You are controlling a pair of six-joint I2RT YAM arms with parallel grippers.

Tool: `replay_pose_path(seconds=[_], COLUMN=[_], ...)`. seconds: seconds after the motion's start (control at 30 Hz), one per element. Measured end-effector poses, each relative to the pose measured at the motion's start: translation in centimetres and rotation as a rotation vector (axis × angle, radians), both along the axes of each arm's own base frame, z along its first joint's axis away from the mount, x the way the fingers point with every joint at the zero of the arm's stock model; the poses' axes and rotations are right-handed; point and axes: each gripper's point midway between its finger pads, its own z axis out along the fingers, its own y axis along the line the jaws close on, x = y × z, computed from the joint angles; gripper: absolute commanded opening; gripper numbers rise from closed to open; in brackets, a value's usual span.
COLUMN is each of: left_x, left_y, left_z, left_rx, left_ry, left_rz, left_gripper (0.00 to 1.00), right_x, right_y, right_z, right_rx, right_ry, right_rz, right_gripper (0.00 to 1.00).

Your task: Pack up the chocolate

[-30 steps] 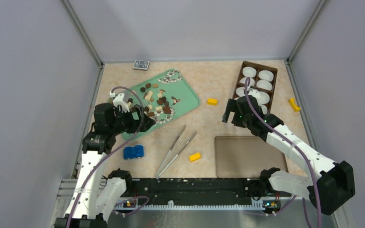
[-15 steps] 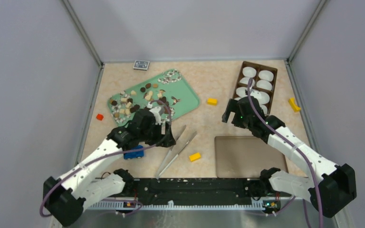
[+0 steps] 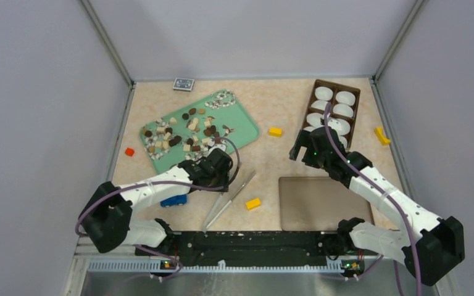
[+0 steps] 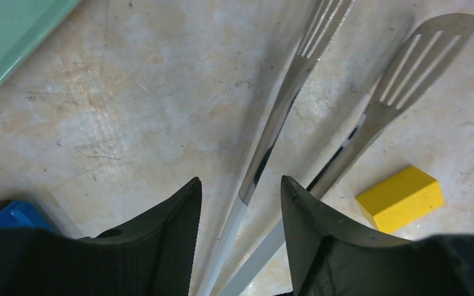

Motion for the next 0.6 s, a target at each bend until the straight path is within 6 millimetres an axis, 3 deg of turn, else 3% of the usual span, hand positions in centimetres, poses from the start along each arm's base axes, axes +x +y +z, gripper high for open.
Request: replay_pose_path(seconds=[0.33, 0.47, 0.6], left_x=[0.9, 1.0, 1.2], left_y=[-1.2, -1.6, -2.6], left_z=[-2.1, -3.3, -2.9], left_rx=[0.024, 0.046, 0.037], left_ry=[0.002, 0.023, 0.014], left_rz=[-0.004, -0.007, -0.019], left_gripper=[0.37, 0.27, 0.18], right_x=[-0.4, -0.6, -0.7], right_y=[-0.2, -0.3, -0.4], right_z=[-1.0, -1.4, -1.5], right_rx=[-0.011, -0.015, -0.018], right_ry=[0.023, 0.029, 0.032], right_rz=[0.001, 0.002, 0.001], right_gripper=[0.98, 0.98, 0.98])
